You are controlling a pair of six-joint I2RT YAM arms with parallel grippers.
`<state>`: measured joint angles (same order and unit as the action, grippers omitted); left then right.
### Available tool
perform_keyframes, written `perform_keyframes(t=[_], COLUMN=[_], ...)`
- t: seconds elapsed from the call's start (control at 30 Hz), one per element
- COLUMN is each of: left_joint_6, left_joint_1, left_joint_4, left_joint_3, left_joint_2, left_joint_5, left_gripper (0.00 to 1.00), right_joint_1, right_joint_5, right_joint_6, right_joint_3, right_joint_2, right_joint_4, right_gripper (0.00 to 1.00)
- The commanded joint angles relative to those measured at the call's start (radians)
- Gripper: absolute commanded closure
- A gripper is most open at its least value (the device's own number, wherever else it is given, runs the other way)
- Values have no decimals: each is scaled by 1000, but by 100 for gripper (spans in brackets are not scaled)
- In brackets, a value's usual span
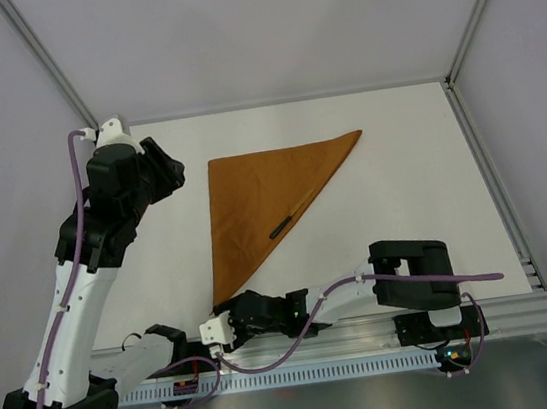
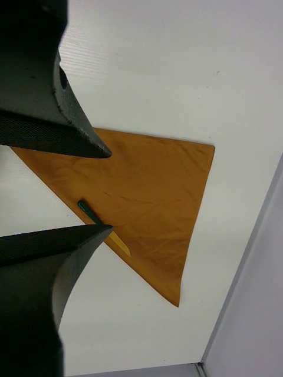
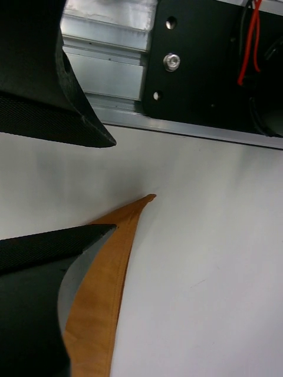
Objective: Fold the napkin, place the utensils inside, and roll it up
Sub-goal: Fold the napkin
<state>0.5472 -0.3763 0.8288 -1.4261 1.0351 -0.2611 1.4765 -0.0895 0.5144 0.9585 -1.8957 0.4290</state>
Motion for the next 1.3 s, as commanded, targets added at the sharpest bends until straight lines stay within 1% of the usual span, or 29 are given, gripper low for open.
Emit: perform_keyframes(t=[0.0, 0.23, 0.43, 0.53, 0.57, 0.67, 0.7, 0.77, 0.87, 0.9, 1.0, 1.03, 1.13, 1.17, 1.23, 1.27], left_joint_6=[-21, -24, -27, -27, -26, -26, -26, -27, -30, -30, -32, -32, -35, -35, -36, -38], left_joint_1=[-1, -1, -1, -1, -1, -1, -1, -1, -1, -1, -1, -1, -1, -1, -1, -1], left_joint_4=[-23, -33, -33, -34, -34, -36, -36, -36, -37, -37, -40, -39, -43, -45, -45, -45], left_joint_3=[-22, -4, 6, 10, 10, 15, 15, 15, 13, 13, 15, 18, 23, 23, 24, 24], left_joint_2=[6, 5, 8, 6, 6, 8, 6, 11, 16, 17, 23, 23, 23, 23, 23, 23], left_joint_5=[-9, -1, 0, 0, 2, 2, 3, 3, 5, 5, 5, 6, 13, 13, 13, 13], left_gripper=[45, 45, 45, 45, 45, 45, 45, 45, 45, 45, 45, 45, 45, 45, 45, 45], right_joint_1=[18, 18, 18, 16, 16, 18, 18, 18, 18, 18, 16, 12, 7, 8, 8, 8], right_joint_5=[-39, -69, -87, -99, -111, -118, -119, -122, -131, -134, -142, -144, -147, -135, -121, -104], right_joint_6=[3, 18, 16, 18, 19, 21, 21, 24, 27, 30, 27, 27, 26, 26, 24, 21], right_joint_3=[68, 82, 92, 97, 95, 98, 98, 97, 98, 98, 108, 111, 109, 103, 88, 73], right_joint_2=[-48, -114, -151, -164, -166, -178, -181, -184, -186, -186, -186, -187, -178, -171, -140, -129], right_joint_4=[96, 154, 175, 186, 191, 198, 201, 203, 205, 205, 194, 192, 185, 180, 169, 168], right_gripper=[40, 47, 50, 54, 58, 66, 71, 73, 83, 87, 95, 95, 92, 81, 71, 64])
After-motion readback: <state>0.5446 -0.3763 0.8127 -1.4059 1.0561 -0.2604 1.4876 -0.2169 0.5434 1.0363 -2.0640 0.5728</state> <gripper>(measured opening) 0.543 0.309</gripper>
